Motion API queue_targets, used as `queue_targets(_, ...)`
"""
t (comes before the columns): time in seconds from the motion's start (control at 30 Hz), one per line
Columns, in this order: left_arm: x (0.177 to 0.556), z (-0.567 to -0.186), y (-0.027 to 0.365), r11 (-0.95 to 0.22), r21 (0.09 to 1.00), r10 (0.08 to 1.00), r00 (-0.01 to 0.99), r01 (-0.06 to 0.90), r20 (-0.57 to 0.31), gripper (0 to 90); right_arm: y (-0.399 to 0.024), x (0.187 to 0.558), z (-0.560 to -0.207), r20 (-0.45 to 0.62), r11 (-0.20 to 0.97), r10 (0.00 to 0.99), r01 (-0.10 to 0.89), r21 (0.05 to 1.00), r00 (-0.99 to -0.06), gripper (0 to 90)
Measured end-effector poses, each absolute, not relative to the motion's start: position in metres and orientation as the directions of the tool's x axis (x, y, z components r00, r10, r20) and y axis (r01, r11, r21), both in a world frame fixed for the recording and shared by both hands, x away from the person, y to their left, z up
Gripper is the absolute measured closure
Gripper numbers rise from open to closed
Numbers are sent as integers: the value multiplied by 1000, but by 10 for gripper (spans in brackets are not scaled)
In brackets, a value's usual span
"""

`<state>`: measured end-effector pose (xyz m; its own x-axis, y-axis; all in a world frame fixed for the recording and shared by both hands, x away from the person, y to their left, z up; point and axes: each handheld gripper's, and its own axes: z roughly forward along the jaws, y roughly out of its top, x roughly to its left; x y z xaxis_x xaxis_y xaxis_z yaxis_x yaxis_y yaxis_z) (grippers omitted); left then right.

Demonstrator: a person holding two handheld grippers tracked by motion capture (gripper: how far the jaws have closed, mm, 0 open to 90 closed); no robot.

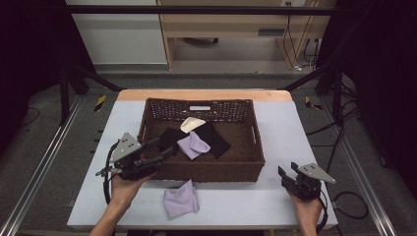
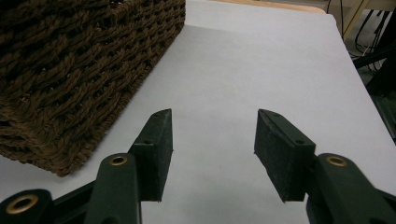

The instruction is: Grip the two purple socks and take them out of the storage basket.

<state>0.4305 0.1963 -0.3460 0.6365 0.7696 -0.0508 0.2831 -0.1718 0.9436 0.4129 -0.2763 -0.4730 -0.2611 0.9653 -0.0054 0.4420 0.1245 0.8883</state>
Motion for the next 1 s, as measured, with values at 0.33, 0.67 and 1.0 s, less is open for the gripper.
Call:
queue_targets(0.33,474,-334,175,-222,933,797,604,284,6,449,-277,414,-473,0,121,965,442,889,-263,484)
queue_targets(0.67,530,-346,150,-259,903,829,558,343,25,493,-277,415,-473,-4,126,964,442,888,-267,500)
queue_targets(1.0,572,-384,133,-335,850,821,568,407,52,538,-277,416,-474,-9,131,963,442,887,-269,502)
